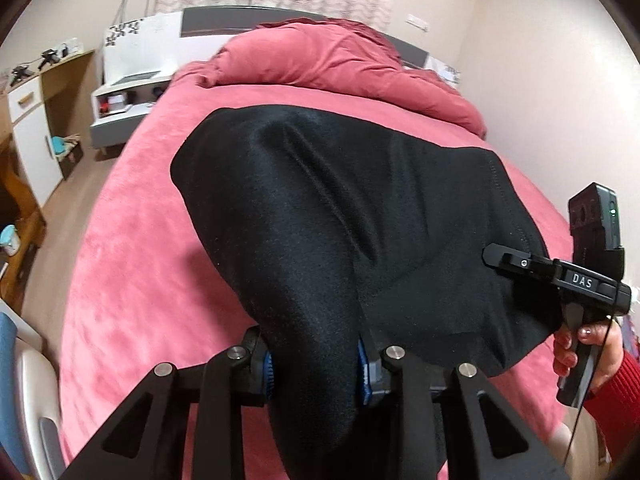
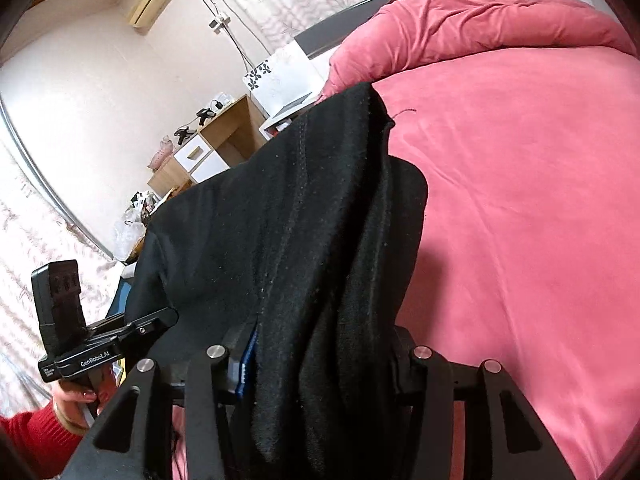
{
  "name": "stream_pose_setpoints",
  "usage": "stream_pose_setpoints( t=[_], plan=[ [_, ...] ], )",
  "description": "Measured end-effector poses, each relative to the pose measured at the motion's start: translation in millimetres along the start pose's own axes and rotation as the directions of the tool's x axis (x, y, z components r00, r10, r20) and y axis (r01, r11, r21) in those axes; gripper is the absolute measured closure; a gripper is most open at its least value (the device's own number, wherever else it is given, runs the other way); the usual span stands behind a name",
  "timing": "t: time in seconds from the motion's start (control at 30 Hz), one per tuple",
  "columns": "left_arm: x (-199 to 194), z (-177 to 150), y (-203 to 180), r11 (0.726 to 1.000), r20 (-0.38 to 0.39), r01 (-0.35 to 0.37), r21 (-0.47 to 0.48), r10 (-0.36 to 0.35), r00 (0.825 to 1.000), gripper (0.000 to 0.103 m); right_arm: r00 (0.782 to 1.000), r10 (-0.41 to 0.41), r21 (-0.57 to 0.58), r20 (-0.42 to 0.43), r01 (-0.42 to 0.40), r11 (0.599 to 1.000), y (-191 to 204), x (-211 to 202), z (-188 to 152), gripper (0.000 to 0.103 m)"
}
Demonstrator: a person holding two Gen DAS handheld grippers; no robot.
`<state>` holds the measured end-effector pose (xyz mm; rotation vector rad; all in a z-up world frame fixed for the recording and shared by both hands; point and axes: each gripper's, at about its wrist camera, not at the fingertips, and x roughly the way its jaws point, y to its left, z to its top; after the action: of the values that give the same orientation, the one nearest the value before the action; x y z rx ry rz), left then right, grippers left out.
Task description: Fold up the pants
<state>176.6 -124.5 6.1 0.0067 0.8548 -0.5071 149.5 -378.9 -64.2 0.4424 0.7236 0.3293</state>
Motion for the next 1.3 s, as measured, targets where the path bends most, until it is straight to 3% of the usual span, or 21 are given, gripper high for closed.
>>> stream_pose_setpoints(
  t=[0.23, 0.33, 0.6, 0.7, 0.83, 0.97, 1.13, 1.3],
  plan=[
    [56, 25, 23, 0.999, -0.026, -0.043, 0.001, 0.043, 0.999, 0.072, 1.000, -0.016, 0.061, -0.005, 0.016, 0.998, -22, 58, 19, 0.054],
    [66, 32, 33, 0.999, -0.026, -0.041, 0.006, 0.041, 0.999, 0.071, 1.000, 0.004, 0.121, 0.012, -0.005, 0.993, -36, 64, 23, 0.054],
    [77, 55, 43, 0.997, 0.003, -0.054, 0.057, 0.054, 0.999, 0.071, 0.999, 0.011, 0.147, 0.051, -0.018, 0.989, -49, 70, 30, 0.054],
    [85, 53, 45, 0.996, 0.000, -0.066, 0.068, 0.066, 0.998, 0.069, 0.999, -0.010, 0.146, 0.043, 0.004, 0.989, -54, 77, 28, 0.053],
    [105, 43, 55, 0.995, -0.020, -0.069, 0.066, 0.071, 0.997, 0.057, 0.999, -0.049, 0.180, -0.002, 0.049, 0.983, -67, 88, 20, 0.043],
    [107, 33, 65, 0.997, 0.003, -0.070, 0.029, 0.070, 0.998, 0.046, 0.998, -0.065, 0.165, -0.005, 0.065, 0.984, -65, 91, 18, 0.041],
    [105, 29, 66, 0.996, 0.008, -0.091, 0.010, 0.091, 0.996, 0.042, 0.996, -0.086, 0.163, -0.011, 0.087, 0.983, -62, 91, 21, 0.040],
    [91, 22, 64, 0.992, 0.011, -0.126, 0.022, 0.126, 0.992, 0.042, 0.987, -0.163, 0.197, -0.002, 0.160, 0.967, -52, 76, 16, 0.029]
  ],
)
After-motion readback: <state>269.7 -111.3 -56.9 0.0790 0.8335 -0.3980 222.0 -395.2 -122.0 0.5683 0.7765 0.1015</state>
